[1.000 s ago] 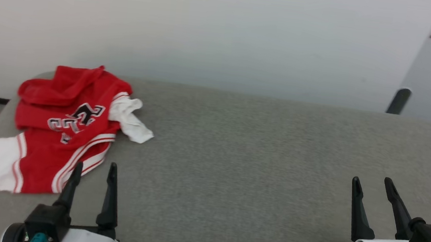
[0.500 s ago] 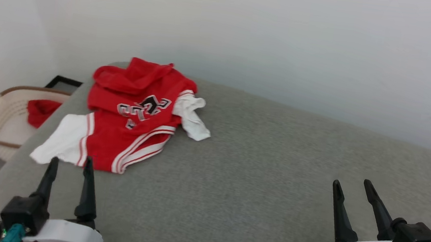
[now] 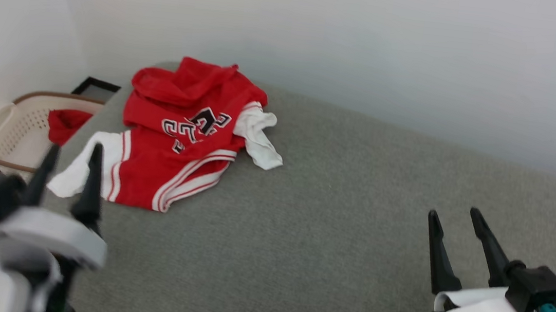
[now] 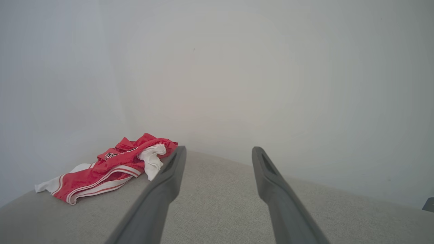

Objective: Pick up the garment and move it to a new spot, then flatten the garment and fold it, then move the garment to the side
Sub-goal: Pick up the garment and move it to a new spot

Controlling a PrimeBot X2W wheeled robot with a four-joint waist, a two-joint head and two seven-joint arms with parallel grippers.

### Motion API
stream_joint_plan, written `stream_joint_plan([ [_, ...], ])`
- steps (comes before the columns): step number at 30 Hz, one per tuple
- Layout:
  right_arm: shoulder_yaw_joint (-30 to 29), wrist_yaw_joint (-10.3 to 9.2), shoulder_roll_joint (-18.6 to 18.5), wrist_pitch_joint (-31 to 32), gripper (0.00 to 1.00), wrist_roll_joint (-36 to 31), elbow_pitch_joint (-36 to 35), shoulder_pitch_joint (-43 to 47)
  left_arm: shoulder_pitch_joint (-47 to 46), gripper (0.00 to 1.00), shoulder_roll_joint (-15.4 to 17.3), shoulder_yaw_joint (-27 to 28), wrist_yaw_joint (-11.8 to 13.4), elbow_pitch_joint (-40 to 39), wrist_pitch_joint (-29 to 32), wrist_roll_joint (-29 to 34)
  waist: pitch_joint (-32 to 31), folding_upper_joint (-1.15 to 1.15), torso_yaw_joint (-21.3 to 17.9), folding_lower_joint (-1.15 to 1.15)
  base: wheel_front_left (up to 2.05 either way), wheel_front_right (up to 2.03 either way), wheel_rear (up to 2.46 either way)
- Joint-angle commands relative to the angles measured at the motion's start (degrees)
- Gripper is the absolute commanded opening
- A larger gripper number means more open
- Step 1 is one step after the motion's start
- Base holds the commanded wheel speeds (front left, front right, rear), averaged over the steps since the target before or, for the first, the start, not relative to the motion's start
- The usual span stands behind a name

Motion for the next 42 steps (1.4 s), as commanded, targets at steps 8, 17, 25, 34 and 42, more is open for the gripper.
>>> stream_joint_plan([
  [8, -0.4, 0.01, -0.1, 1.1, 1.00, -2.3, -4.0, -4.9, -15.0, 1.00, 7.8, 4.3, -2.8, 3.3, 14.7, -8.8, 15.4, 0.00, -10.0, 0.00, 0.00, 0.00, 0.00],
  [17, -1.4, 0.01, -0.1, 1.2, 1.00, -3.4, -7.1, -8.6, -29.6, 1.00, 13.8, 3.3, -2.4, 13.3, 32.8, -14.6, 25.7, 0.00, -14.3, 0.00, 0.00, 0.00, 0.00],
  [25, -1.2, 0.01, -0.1, 0.9, 1.00, -3.0, -8.1, -11.1, -36.3, 1.00, 15.4, 1.2, 0.1, 23.9, 45.7, -17.2, 31.0, 0.00, -16.5, 0.00, 0.00, 0.00, 0.00],
  [34, -1.1, 0.01, -0.1, 1.2, 1.00, -2.8, -8.4, -12.3, -38.6, 1.00, 15.7, -1.0, 4.5, 31.9, 54.1, -16.6, 33.1, 0.00, -17.6, 0.00, 0.00, 0.00, 0.00],
  [42, -1.3, 0.01, -0.1, 1.6, 1.00, -2.4, -7.8, -12.3, -38.3, 0.00, 14.0, -1.7, 3.0, 34.9, 50.6, -16.8, 31.3, 0.00, -17.3, 0.00, 0.00, 0.00, 0.00],
])
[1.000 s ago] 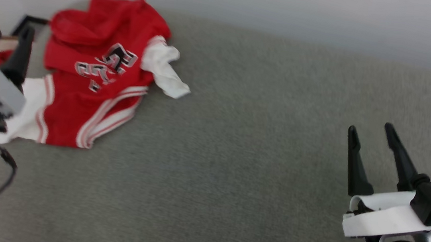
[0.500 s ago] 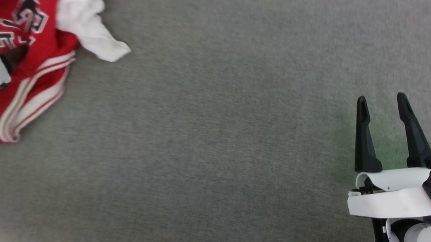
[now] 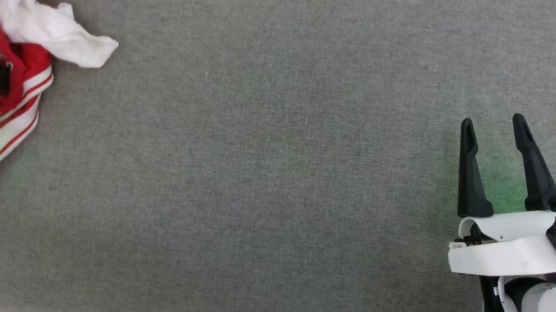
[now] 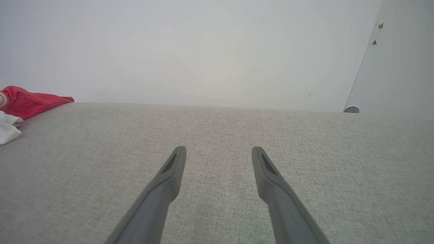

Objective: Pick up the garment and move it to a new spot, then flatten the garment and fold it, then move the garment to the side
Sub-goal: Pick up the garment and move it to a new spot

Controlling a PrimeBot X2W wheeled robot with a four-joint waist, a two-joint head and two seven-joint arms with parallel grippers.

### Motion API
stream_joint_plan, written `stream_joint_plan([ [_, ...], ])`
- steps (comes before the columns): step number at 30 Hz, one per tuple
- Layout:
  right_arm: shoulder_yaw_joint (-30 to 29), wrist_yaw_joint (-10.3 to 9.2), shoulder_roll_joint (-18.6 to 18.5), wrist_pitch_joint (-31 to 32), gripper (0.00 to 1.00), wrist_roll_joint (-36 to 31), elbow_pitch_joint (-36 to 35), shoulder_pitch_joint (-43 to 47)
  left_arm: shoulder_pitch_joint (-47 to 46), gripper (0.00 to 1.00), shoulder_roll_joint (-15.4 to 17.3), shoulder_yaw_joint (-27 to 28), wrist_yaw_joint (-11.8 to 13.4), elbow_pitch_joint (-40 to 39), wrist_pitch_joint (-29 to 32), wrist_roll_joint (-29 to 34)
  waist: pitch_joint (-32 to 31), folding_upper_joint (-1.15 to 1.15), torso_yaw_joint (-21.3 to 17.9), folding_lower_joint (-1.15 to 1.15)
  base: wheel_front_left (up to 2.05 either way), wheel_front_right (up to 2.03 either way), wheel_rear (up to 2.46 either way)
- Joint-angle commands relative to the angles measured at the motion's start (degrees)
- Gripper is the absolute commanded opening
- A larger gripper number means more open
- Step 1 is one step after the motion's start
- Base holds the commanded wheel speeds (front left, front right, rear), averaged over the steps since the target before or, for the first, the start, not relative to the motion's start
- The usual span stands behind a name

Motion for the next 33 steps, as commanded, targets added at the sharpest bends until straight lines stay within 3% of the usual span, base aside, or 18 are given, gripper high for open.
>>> stream_joint_plan([
  [1, 0.1, 0.00, 0.0, -0.1, 1.00, 0.5, 0.4, -0.2, 1.0, 0.00, -2.6, -0.9, -1.0, 2.2, -1.2, -0.6, -1.6, 0.00, 0.4, 0.00, 0.00, 0.00, 0.00],
  [14, -0.5, 0.00, -0.1, -1.1, 1.00, 2.6, 3.7, 4.1, -5.5, 0.00, 2.7, -2.8, -6.9, 2.1, -14.9, 4.9, -13.0, 0.00, 3.0, 0.00, 0.00, 0.00, 0.00],
  [22, -0.6, 0.00, -0.1, -1.8, 1.00, 4.3, 5.2, 6.8, -12.2, 0.00, 3.7, -6.2, -10.0, 2.6, -23.7, 8.8, -19.2, 0.00, 4.4, 0.00, 0.00, 0.00, 0.00],
  [33, -2.1, 0.00, -0.1, -3.0, 1.00, 5.9, 6.5, 8.9, -17.9, 0.00, 1.3, -12.1, -11.3, -1.5, -19.6, 9.1, -25.3, 0.00, 4.8, 0.00, 0.00, 0.00, 0.00],
])
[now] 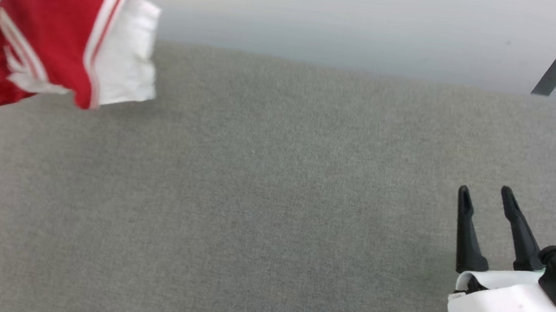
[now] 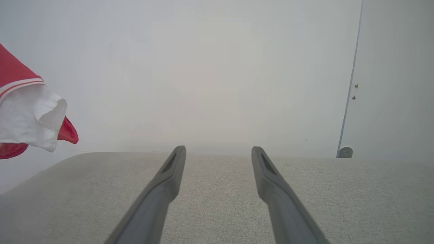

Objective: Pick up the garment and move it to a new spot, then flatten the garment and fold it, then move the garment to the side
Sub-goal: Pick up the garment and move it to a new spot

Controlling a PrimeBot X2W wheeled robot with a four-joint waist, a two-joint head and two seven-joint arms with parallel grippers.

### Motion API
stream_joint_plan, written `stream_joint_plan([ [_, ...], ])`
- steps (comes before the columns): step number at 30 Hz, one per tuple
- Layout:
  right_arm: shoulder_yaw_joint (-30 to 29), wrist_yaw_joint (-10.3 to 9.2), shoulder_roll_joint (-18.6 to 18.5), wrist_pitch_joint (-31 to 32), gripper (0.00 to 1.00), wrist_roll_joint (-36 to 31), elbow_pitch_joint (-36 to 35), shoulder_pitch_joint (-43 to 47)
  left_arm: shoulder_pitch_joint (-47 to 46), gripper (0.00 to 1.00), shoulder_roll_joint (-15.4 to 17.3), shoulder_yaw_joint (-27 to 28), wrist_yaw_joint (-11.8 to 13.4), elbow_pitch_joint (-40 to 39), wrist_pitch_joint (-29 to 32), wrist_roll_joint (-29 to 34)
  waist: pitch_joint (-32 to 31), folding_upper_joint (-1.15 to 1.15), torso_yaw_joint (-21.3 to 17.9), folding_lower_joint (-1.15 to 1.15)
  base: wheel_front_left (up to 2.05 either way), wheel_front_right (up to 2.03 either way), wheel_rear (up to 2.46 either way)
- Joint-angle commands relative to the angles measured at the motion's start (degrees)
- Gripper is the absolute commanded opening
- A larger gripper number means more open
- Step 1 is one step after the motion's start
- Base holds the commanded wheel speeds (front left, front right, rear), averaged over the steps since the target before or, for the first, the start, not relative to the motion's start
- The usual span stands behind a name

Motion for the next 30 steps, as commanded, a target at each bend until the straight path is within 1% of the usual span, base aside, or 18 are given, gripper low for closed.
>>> stream_joint_plan([
  [1, -0.9, 0.00, -0.1, -0.5, 1.00, 0.6, 0.1, 0.9, -0.9, 0.00, -0.7, -0.7, -0.3, -1.7, 1.4, -0.4, -2.7, 0.00, 0.3, 0.00, 0.00, 0.00, 0.00],
  [4, -1.7, 0.00, 0.0, -0.6, 1.00, 0.5, 0.2, 1.5, -1.1, 0.00, -1.4, -1.1, 0.0, -3.6, 2.8, -0.8, -3.4, 0.00, 0.1, 0.00, 0.00, 0.00, 0.00],
  [10, -4.7, 0.00, -0.1, -1.1, 1.00, 0.7, 0.3, 2.8, -1.3, 0.00, -2.7, -2.5, 0.9, -10.8, 6.4, -1.5, -4.9, 0.00, -1.5, 0.00, 0.00, 0.00, 0.00],
  [11, -5.7, 0.00, 0.0, -1.2, 1.00, 0.8, 0.5, 3.1, -0.9, 0.00, -3.2, -2.9, 1.1, -13.3, 8.1, -2.2, -5.3, 0.00, -2.3, 0.00, 0.00, 0.00, 0.00],
  [12, -5.7, 0.00, 0.0, -1.2, 1.00, 0.8, 0.5, 3.1, -0.9, 0.00, -3.2, -2.9, 1.1, -13.3, 8.1, -2.2, -5.3, 0.00, -2.3, 0.00, 0.00, 0.00, 0.00],
  [13, -6.5, 0.00, -0.1, -1.5, 1.00, 0.6, 0.5, 3.4, -0.2, 0.00, -3.4, -3.3, 1.5, -16.1, 9.9, -2.6, -5.6, 0.00, -3.3, 0.00, 0.00, 0.00, 0.00],
  [18, -8.5, 0.00, -0.1, -1.7, 1.00, -0.1, 0.7, 4.1, 2.5, 0.00, -4.6, -3.8, 3.4, -24.0, 14.7, -4.9, -6.0, 0.00, -6.4, 0.00, 0.00, 0.00, 0.00],
  [19, -8.5, 0.00, -0.1, -1.7, 1.00, -0.1, 0.7, 4.1, 2.5, 0.00, -4.6, -3.8, 3.4, -24.0, 14.7, -4.9, -6.0, 0.00, -6.4, 0.00, 0.00, 0.00, 0.00],
  [20, -8.8, 0.00, 0.0, -1.7, 1.00, -0.2, 0.7, 4.3, 3.1, 0.00, -4.5, -3.9, 3.7, -25.7, 15.6, -5.2, -5.9, 0.00, -7.1, 0.00, 0.00, 0.00, 0.00],
  [23, -10.2, 0.00, -0.1, -1.9, 1.00, -0.7, 0.7, 4.6, 5.4, 0.00, -5.5, -4.5, 5.2, -30.8, 18.2, -6.6, -5.8, 0.00, -9.1, 0.00, 0.00, 0.00, 0.00],
  [26, -11.3, 0.00, 0.0, -1.9, 1.00, -1.2, 0.6, 4.6, 7.7, 0.00, -5.9, -4.8, 6.7, -35.2, 20.4, -7.6, -5.6, 0.00, -11.2, 0.00, 0.00, 0.00, 0.00],
  [30, -12.3, 0.00, -0.1, -1.8, 1.00, -1.6, 0.6, 4.5, 11.2, 0.00, -7.9, -6.6, 8.7, -40.4, 21.6, -8.1, -5.2, 0.00, -13.9, 0.00, 0.00, 0.00, 0.00],
])
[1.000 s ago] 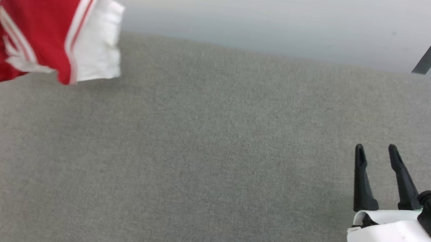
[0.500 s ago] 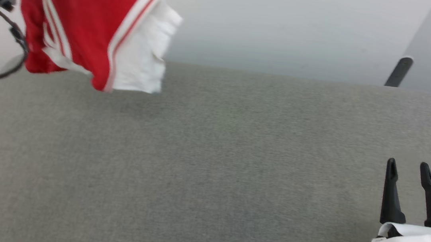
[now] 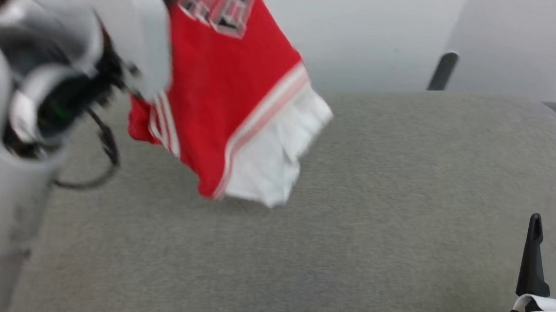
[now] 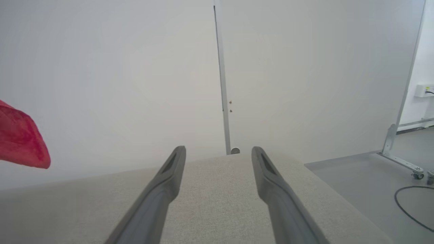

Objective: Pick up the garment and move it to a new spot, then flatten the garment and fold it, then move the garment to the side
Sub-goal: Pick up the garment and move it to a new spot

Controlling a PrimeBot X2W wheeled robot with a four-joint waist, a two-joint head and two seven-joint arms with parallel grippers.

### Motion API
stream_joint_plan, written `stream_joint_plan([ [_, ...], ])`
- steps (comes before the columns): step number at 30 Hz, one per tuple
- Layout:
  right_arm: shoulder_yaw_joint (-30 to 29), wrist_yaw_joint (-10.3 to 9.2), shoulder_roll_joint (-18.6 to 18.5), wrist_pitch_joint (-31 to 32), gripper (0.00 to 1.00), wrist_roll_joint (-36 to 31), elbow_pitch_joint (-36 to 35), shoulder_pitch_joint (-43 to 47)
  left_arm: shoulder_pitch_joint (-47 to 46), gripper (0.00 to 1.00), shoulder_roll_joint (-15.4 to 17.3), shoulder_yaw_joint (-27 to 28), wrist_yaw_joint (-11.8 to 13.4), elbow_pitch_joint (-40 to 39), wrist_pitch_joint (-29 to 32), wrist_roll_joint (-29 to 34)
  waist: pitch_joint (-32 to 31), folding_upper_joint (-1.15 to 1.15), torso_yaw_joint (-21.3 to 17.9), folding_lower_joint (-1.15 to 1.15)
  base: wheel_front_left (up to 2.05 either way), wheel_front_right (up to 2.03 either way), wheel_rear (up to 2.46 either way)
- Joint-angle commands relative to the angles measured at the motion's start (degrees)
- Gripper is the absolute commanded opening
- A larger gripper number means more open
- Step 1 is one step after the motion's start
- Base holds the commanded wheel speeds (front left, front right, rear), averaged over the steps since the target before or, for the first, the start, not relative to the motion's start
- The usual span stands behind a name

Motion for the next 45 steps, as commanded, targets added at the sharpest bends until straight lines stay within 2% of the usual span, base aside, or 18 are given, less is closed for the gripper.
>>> stream_joint_plan([
  [1, -0.2, 0.00, 0.0, -0.2, 1.00, -0.1, 0.0, 0.5, 1.3, 0.00, -0.3, -0.2, 0.6, -0.4, 0.0, -0.2, 0.4, 0.00, -2.4, 0.00, 0.00, 0.00, 0.00],
  [7, -0.5, 0.00, 0.0, -0.3, 1.00, 0.3, 0.3, 0.9, 8.7, 0.00, -2.3, -3.7, 3.1, -6.0, 1.1, 0.4, 1.0, 0.00, -5.0, 0.00, 0.00, 0.00, 0.00],
  [13, -0.1, 0.00, 0.0, -0.6, 1.00, 1.2, 1.1, 0.7, 16.2, 0.00, -2.9, -6.5, 3.8, -6.0, 0.0, 0.2, 1.7, 0.00, -5.9, 0.00, 0.00, 0.00, 0.00],
  [20, 1.1, 0.00, 0.0, -1.0, 1.00, 2.0, 2.0, -0.1, 23.0, 0.00, -2.8, -8.7, 2.2, -0.4, -2.0, -0.9, 2.5, 0.00, -5.6, 0.00, 0.00, 0.00, 0.00],
  [26, 2.2, 0.00, 0.0, -1.2, 1.00, 2.3, 2.8, -0.9, 25.1, 0.00, -3.3, -10.4, -0.2, 7.0, -3.4, -1.9, 2.7, 0.00, -4.9, 0.00, 0.00, 0.00, 0.00],
  [28, 2.5, 0.00, -0.1, -1.3, 1.00, 2.3, 2.9, -1.1, 24.9, 0.08, -3.4, -10.9, -1.0, 9.3, -3.9, -1.6, 2.8, 0.00, -4.7, 0.00, 0.00, 0.00, 0.00],
  [31, 2.8, 0.00, 0.0, -1.3, 1.00, 2.2, 3.1, -1.6, 24.4, 0.34, -3.8, -11.2, -1.8, 12.1, -4.4, -2.0, 2.8, 0.00, -4.4, 0.00, 0.00, 0.00, 0.00],
  [33, 2.8, 0.00, 0.0, -1.4, 1.00, 2.1, 3.2, -1.6, 24.1, 0.40, -4.1, -11.6, -2.6, 13.7, -4.5, -2.4, 2.6, 0.00, -4.1, 0.00, 0.00, 0.00, 0.00],
  [34, 2.8, 0.00, 0.0, -1.4, 1.00, 2.1, 3.2, -1.6, 24.0, 0.46, -4.3, -11.8, -3.2, 14.5, -4.7, -2.6, 2.4, 0.00, -3.8, 0.00, 0.00, 0.00, 0.00],
  [36, 2.8, 0.00, 0.0, -1.4, 1.00, 2.0, 3.2, -1.2, 23.8, 1.00, -4.3, -12.1, -4.1, 15.7, -5.1, -2.7, 2.0, 0.00, -3.4, 0.00, 0.00, 0.00, 0.00],
  [45, 2.6, 0.00, 0.0, -0.4, 1.00, 1.1, 2.3, 1.1, 22.8, 1.00, -4.9, -11.8, -5.8, 17.5, -7.9, -3.4, -1.6, 0.00, 0.5, 0.00, 0.00, 0.00, 0.00],
])
